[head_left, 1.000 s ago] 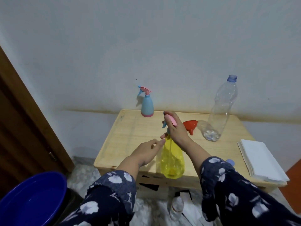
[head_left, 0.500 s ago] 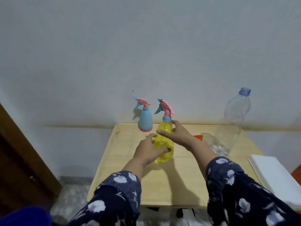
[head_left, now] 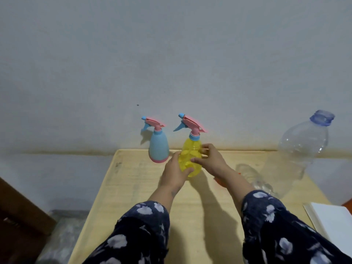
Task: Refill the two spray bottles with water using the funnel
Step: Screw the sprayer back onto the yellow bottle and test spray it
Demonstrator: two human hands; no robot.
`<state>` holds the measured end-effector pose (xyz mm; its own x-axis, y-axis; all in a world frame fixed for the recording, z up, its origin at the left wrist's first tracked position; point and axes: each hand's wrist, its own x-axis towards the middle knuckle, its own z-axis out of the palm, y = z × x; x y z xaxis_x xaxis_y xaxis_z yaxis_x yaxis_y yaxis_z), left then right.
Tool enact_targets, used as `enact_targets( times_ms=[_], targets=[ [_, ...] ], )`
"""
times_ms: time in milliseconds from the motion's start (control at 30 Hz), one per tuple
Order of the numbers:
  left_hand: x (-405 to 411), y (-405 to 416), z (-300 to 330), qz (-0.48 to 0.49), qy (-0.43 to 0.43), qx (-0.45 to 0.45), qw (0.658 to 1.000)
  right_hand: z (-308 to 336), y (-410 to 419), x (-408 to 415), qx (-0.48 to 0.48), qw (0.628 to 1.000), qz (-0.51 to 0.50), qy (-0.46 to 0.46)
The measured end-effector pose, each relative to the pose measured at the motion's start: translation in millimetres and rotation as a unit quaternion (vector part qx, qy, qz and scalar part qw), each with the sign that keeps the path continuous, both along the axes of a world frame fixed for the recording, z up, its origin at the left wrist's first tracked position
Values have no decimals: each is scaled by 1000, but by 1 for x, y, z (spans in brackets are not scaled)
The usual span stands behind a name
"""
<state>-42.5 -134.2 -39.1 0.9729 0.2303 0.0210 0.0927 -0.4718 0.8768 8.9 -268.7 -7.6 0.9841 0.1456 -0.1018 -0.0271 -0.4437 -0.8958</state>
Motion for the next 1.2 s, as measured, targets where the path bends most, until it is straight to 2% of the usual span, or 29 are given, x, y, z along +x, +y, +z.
enact_targets(
  times_ms=[200, 567, 767, 900, 1033, 1200],
  targets=[
    [63, -1, -34, 48, 34, -24, 998, -20, 4, 53, 2, 1000, 11, -27],
    [106, 1, -58, 40, 24, 2, 999, -40, 1, 89, 35, 999, 17, -36],
    [100, 2, -45, 16, 53, 24, 998, -35, 2, 85, 2, 999, 35, -13],
    [86, 3, -27, 5, 97, 79, 992, -25, -2, 72, -54, 998, 24, 10],
    [63, 1, -21, -5, 86, 114, 990, -14, -12, 43, -82, 996, 32, 8],
    [19, -12, -5, -65, 70, 150, 984, 0, -40, -17, -115, 992, 53, 29]
  ],
)
